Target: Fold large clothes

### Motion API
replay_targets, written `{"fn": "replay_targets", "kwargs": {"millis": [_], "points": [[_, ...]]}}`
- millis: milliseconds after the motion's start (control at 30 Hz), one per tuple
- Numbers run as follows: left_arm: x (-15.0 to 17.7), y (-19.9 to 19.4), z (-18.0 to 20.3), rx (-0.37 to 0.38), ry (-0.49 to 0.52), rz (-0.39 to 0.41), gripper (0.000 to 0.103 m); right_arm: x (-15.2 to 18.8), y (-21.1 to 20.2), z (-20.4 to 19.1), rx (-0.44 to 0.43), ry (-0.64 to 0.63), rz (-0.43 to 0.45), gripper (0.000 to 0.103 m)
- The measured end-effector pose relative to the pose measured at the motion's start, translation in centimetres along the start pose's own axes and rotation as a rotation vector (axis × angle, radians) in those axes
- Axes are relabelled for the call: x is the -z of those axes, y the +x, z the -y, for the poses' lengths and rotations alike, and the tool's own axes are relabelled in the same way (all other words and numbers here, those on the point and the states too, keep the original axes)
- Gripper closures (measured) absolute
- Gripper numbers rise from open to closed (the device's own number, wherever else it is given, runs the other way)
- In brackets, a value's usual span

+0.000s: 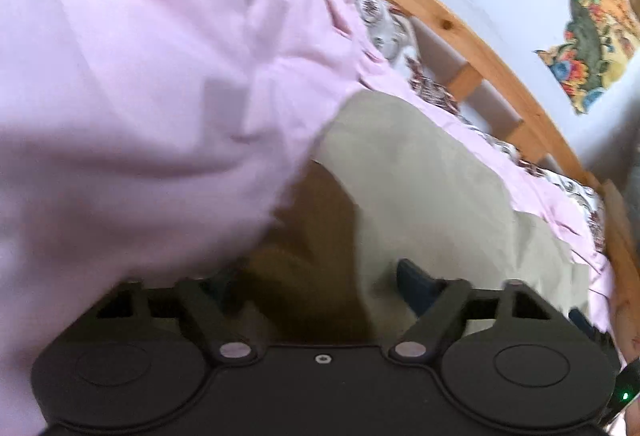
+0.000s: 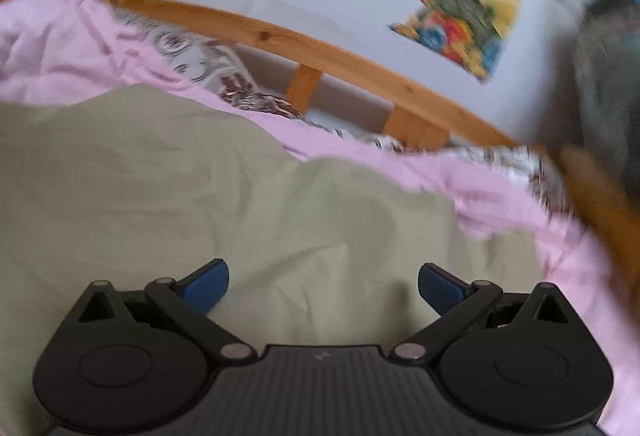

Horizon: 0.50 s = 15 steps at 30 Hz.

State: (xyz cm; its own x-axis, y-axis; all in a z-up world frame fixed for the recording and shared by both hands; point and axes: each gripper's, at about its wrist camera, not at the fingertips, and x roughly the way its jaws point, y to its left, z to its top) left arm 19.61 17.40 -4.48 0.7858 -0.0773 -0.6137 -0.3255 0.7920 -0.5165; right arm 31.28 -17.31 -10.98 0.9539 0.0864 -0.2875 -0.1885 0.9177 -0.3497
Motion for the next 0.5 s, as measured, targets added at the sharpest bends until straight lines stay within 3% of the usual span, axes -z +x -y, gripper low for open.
{"fn": "replay_targets", "kwargs": {"millis": [167, 233, 367, 500], "points": [[0.1, 0.0, -0.8, 0.02, -0.024, 0.004, 0.026, 0.7, 1.0, -1.6, 0.061, -0.07, 0.003, 0.0], [0.6, -0.2, -0.6, 0.026, -0.018, 0.017, 0.02, 0.6, 1.5, -1.7, 0.058, -0.08, -0.014, 0.0], [1.7, -0.8, 0.3, 0.084, -0.024, 0.031, 0.001, 0.3, 1.3, -0.5, 0.015, -0.029, -0.036, 0.0], [3.1, -0.8, 1.3, 0.155, -0.026, -0.005, 0.001, -1.4, -1.7, 0.1, 0.037, -0.051, -0.028, 0.0]]}}
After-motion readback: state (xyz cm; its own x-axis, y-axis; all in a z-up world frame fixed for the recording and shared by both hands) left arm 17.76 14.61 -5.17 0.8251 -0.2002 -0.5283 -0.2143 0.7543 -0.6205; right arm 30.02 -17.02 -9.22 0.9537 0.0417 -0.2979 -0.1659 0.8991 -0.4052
